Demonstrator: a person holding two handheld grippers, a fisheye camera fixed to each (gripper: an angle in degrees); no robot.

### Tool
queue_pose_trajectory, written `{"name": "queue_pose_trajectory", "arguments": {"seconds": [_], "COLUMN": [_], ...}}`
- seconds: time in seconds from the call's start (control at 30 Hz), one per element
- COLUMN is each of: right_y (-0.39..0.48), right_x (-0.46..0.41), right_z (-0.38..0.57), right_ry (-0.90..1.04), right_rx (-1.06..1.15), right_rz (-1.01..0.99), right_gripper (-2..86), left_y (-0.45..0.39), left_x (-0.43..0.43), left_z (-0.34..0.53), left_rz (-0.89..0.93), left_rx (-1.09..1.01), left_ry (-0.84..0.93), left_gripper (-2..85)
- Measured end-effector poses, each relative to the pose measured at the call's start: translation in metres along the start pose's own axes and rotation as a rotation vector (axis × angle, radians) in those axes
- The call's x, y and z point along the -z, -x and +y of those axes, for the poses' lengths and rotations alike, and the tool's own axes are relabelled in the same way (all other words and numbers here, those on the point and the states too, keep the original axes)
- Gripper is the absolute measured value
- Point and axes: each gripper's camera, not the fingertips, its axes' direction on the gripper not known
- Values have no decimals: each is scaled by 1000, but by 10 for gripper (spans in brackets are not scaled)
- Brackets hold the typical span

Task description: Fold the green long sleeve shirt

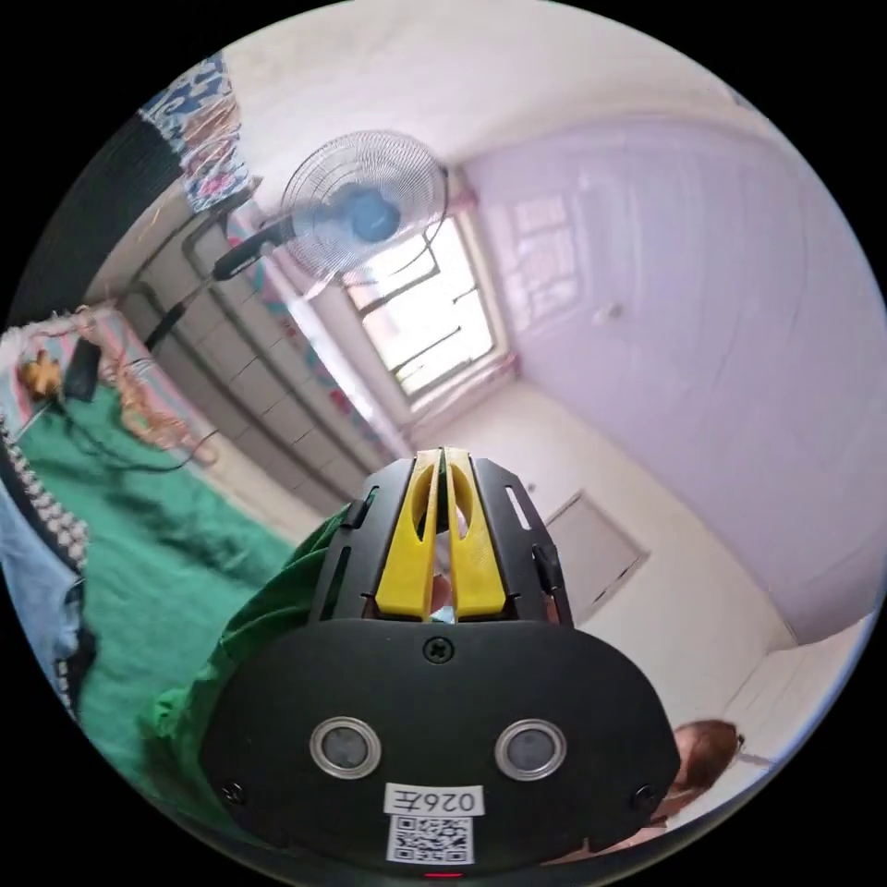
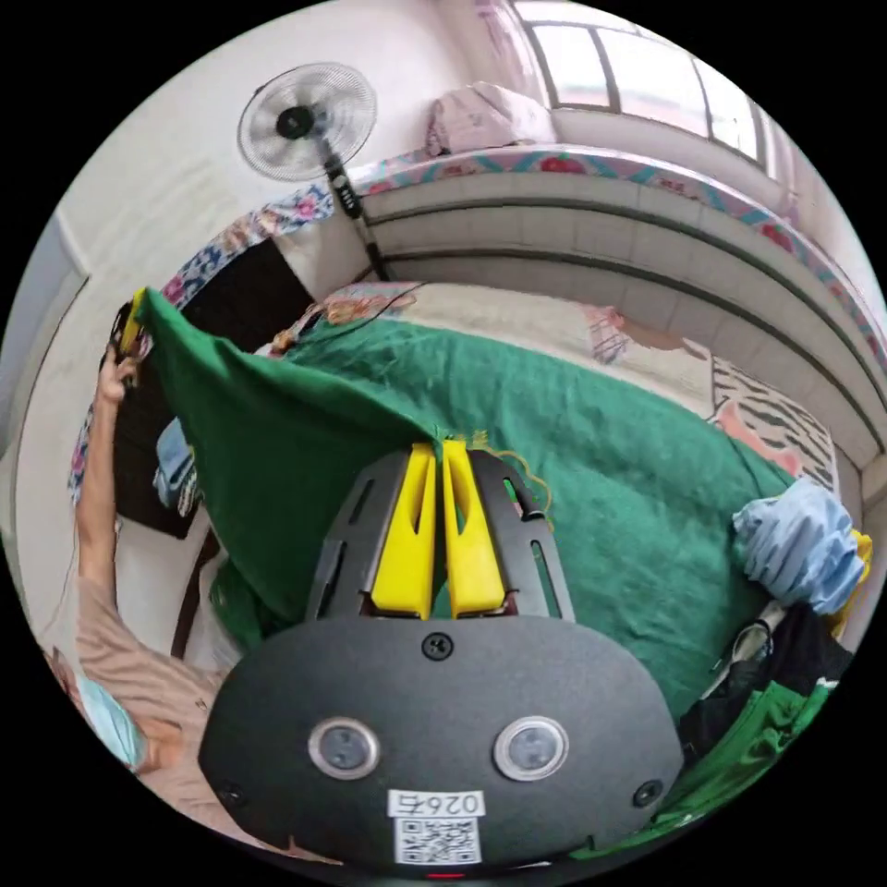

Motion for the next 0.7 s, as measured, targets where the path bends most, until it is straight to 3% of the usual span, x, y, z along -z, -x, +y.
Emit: {"name": "queue_pose_trajectory", "arguments": {"seconds": [0.07,0.13,0.23,0.33,0.47,0.7], "right_y": [19,76,135,145,123,46], "right_x": [136,307,415,431,368,189], "right_z": [-31,-9,54,108,189,350], "right_ry": [-332,-751,-966,-860,-634,-230], "right_rx": [-50,-47,13,153,255,201], "right_rz": [134,319,537,454,298,-17], "right_gripper": [-12,-12,-12,-13,-14,-13], "left_y": [-93,-254,-397,-428,-382,-181], "left_x": [-30,-30,1,14,6,-11], "left_z": [-39,-73,-61,-30,39,198], "left_rz": [98,144,38,113,66,64], "left_rx": [-190,-569,-876,-965,-969,-585], "left_ry": [-50,-95,-127,0,309,825], "left_gripper": [-10,-9,-8,-8,-8,-3]}}
